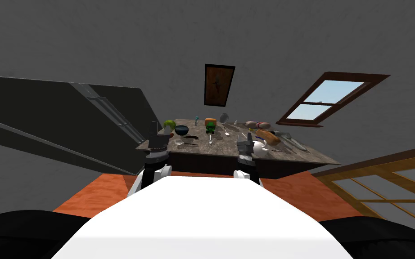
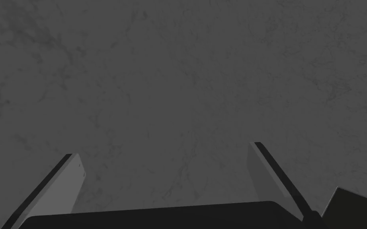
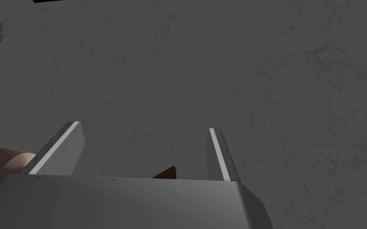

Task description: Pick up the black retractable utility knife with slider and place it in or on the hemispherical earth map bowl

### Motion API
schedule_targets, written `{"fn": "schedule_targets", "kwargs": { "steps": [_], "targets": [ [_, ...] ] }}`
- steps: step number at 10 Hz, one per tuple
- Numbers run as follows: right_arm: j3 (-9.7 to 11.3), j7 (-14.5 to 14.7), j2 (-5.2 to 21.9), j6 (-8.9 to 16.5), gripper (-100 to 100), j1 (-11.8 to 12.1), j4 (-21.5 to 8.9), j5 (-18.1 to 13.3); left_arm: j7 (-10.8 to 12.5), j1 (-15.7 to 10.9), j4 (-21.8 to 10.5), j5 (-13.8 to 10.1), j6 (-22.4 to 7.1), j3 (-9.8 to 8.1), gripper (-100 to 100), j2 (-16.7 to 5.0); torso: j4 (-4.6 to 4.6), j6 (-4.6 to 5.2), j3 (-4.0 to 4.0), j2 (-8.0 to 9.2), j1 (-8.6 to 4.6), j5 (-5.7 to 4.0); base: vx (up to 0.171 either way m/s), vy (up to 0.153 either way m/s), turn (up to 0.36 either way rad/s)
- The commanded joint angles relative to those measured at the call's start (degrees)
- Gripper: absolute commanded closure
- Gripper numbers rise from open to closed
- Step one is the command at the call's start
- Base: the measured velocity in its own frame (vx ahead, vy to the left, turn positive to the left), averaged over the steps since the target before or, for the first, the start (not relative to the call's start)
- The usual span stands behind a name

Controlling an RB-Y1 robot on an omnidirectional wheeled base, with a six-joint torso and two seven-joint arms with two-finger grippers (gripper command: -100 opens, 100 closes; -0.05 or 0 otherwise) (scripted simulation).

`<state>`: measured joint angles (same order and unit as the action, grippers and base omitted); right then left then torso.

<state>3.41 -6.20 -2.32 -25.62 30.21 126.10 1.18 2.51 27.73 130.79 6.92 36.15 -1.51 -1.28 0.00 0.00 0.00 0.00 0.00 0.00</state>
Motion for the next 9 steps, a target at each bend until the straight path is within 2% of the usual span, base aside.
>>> {"fn": "schedule_targets", "kwargs": {
  "steps": [1,5,6,7,8,9],
  "targets": [
    [0.0,0.0,0.0,0.0,0,0.0,0.0,0.0,-0.1,-1.8,-2.0,-0.1,-2.2,-0.49,-100,-2.4,0.0,0.0,0.0,0.0,0.0,0.0,-0.042,-0.001,-0.031],
    [0.0,0.0,0.0,0.0,0,0.0,0.0,0.0,-0.6,-8.1,-8.1,-0.3,-9.0,-2.32,-100,-6.4,0.09,0.02,0.24,0.42,-0.01,0.0,-0.106,-0.005,-0.051],
    [0.0,0.0,0.0,0.0,0,0.0,0.0,0.0,-0.6,-8.2,-8.6,-0.3,-10.0,-2.32,-100,-6.4,0.1,0.01,0.26,0.46,0.02,0.0,-0.084,0.004,-0.02],
    [0.0,0.0,0.0,0.0,0,0.0,0.0,0.0,-0.8,-10.2,-10.6,-0.4,-11.8,-2.98,-100,-7.3,0.08,0.0,0.21,0.36,0.03,0.01,-0.086,-0.008,-0.05],
    [0.0,0.0,0.0,0.0,0,0.0,0.0,0.0,-0.8,-10.4,-10.8,-0.4,-12.7,-2.98,-100,-7.3,0.07,0.01,0.19,0.32,-0.01,0.0,-0.064,-0.01,-0.027],
    [0.0,0.0,0.0,0.0,0,0.0,0.0,0.0,-0.9,-12.7,-13.0,-0.5,-14.9,-3.72,-100,-8.3,0.06,-0.01,0.15,0.26,-0.01,0.0,-0.074,-0.009,-0.052]
  ]
}}
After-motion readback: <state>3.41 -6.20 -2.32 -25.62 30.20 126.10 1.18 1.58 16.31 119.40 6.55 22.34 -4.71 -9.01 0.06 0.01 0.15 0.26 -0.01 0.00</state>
